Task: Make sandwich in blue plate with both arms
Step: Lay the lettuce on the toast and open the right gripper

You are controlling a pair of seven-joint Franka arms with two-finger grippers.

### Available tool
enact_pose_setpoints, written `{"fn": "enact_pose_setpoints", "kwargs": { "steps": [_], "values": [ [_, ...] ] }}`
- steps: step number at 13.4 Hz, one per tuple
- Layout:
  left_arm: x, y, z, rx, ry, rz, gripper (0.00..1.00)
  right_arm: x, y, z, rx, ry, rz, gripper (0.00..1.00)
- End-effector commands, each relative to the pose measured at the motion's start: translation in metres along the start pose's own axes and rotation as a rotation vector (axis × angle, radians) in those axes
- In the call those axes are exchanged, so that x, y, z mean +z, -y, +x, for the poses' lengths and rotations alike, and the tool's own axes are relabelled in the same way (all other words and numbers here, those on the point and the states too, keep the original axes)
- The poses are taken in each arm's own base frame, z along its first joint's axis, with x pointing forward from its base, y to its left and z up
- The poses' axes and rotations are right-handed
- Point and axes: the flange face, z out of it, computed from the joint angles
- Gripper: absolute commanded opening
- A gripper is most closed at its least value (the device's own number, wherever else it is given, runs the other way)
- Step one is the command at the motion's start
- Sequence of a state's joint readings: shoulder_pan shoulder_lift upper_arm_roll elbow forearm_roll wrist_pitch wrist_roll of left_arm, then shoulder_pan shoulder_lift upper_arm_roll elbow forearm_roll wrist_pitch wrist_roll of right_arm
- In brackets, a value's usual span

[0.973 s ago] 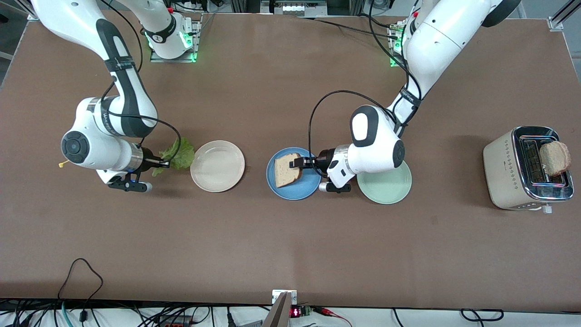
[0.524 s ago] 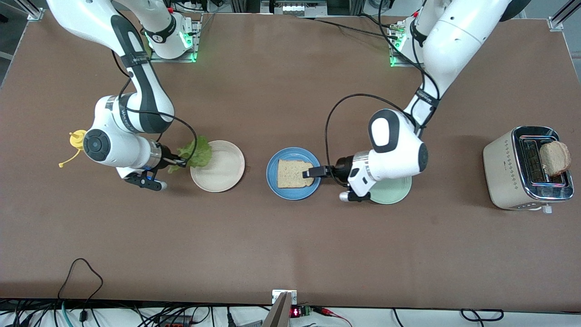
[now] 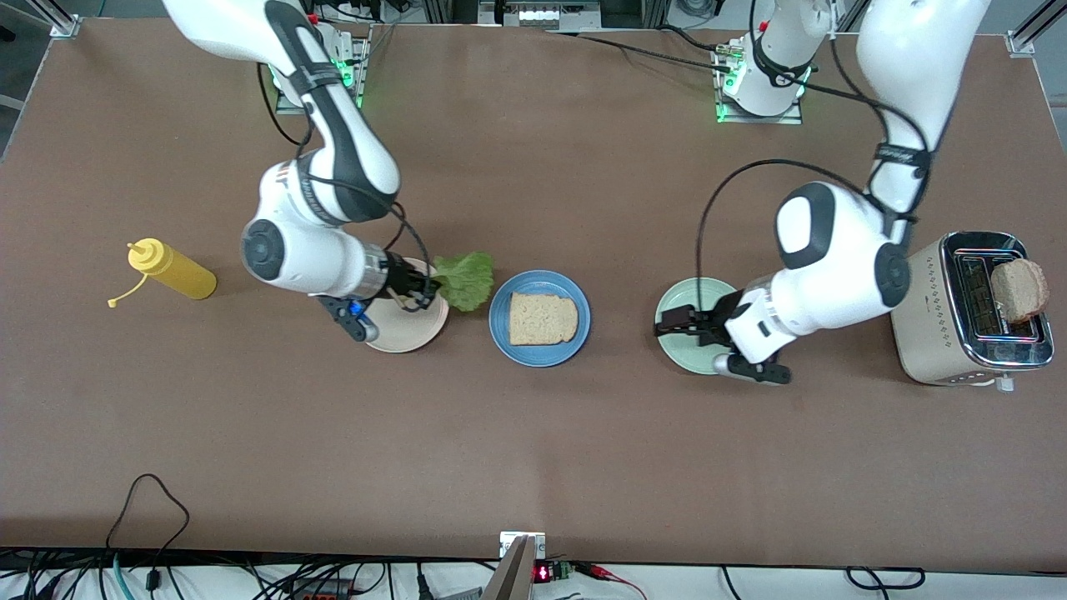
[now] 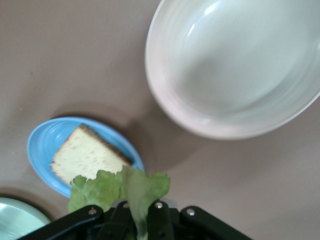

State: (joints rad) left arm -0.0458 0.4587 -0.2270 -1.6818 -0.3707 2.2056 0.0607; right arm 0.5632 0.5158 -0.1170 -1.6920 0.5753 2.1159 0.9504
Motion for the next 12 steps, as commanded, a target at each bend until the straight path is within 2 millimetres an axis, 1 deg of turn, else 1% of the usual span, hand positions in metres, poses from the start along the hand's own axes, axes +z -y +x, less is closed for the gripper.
{"fn": "enact_pose_setpoints", "kwargs": {
  "steps": [1,2,3,5,6,7,9,10,11,12],
  "values": [
    [-0.058,0.023,-0.010,0.043,0.003,0.158,1.00,0.032,0.045,-0.017,0.122,-0.012,0.032,0.07],
    [-0.089,0.033,-0.008,0.030,0.017,0.201,1.00,0.042,0.052,-0.018,0.159,-0.031,0.060,0.08],
    [-0.125,0.047,-0.006,0.000,0.018,0.251,1.00,0.048,0.060,-0.022,0.186,-0.047,0.101,0.08],
    [-0.176,0.066,-0.011,-0.091,0.073,0.303,1.00,0.084,0.072,-0.048,0.195,-0.053,0.143,0.09],
    [-0.204,0.082,-0.015,-0.136,0.076,0.309,1.00,0.091,0.075,-0.051,0.201,-0.064,0.160,0.09],
    [-0.224,0.090,-0.024,-0.161,0.087,0.309,1.00,0.098,0.077,-0.054,0.215,-0.069,0.170,0.11],
    [-0.259,0.092,-0.040,-0.171,0.056,0.322,1.00,0.110,0.086,-0.062,0.214,-0.075,0.188,0.13],
    [-0.266,0.087,-0.051,-0.170,0.065,0.323,1.00,0.113,0.088,-0.062,0.210,-0.076,0.188,0.17],
    [-0.272,0.083,-0.057,-0.164,0.060,0.342,1.00,0.114,0.088,-0.062,0.204,-0.077,0.186,0.29],
    [-0.278,0.081,-0.062,-0.144,0.055,0.370,1.00,0.114,0.088,-0.062,0.204,-0.078,0.186,0.46]
  ]
}}
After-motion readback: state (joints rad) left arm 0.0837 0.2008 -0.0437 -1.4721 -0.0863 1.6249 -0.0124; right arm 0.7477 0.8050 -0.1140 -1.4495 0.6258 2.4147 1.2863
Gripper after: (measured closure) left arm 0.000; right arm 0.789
